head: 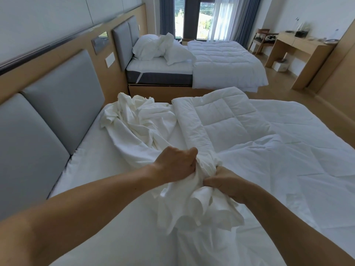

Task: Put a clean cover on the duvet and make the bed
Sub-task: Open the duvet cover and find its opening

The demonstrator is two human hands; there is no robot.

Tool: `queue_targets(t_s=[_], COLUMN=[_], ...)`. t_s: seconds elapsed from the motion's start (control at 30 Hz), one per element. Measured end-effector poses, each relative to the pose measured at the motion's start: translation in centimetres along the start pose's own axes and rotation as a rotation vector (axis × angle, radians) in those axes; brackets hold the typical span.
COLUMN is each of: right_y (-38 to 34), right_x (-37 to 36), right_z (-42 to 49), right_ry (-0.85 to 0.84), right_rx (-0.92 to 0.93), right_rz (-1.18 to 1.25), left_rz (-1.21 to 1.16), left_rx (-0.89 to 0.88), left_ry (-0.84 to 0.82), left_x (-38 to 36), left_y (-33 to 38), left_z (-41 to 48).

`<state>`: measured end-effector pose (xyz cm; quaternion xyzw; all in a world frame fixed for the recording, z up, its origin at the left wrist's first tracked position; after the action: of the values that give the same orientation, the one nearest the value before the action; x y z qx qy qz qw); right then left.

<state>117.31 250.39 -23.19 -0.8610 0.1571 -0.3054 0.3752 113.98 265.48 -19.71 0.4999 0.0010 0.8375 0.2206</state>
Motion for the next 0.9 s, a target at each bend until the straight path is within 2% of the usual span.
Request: queue_targets(t_s=[0.07, 0.13, 0.23, 0.37, 0.53, 0.7, 0.77, 0.9], right_y=[0.4, 0.6, 0.6, 0.7, 0.6, 0.9, 1.5, 2.0], right_x=[0.0, 0.0, 0.1, -0.3, -0.4, -0.5, -0.7, -1.2], right_z=[0.0, 0.0, -0.2, -0.2, 0.1, -0.5, -0.5, -0.4], right_ry=[-0.008, -0.021, -0.040, -0.087, -0.029, -0.063, -0.029, -0.020], right_rx=[-0.009, -0.004, 0.026, 0.035, 0.095, 0.080, 0.024, -0.032], right_rz=[0.026, 0.064, 0.139, 0.196, 0.375, 0.301, 0.280, 0.360], left_rz=[-0.147, -0.408, -0.612, -0.541, -0.413, -0.331, -0.370, -0.523], left_rx=[0.218, 0.378, 0.372, 0.362, 0.324, 0.254, 0.314, 0.556], left_ry=[-0.034, -0.103, -0.215, -0.181, -0.101, -0.204, -0.275, -0.338], left_x=[-0.7, -1.2, -1.5, -0.9, -0.4, -1.4, -1.8, -1.9], left_y=[-0.4, -0.2, 0.6, -0.2, 0.1, 1.2, 1.5, 0.6], left_z=[-1.5, -3.1, -4.0, -2.8, -1.8, -2.0, -2.3, -1.9])
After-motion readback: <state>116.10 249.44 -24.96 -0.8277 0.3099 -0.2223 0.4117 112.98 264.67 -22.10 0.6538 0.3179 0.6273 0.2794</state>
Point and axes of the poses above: each hand's wrist, its own z-axis towards the middle knuckle, its own x-axis out of the back of the hand, y = z × x, the point moved 5 cm from there along z, towards the middle knuckle, and after that the axes turned 10 degrees about -z, right-handed, at the moved point
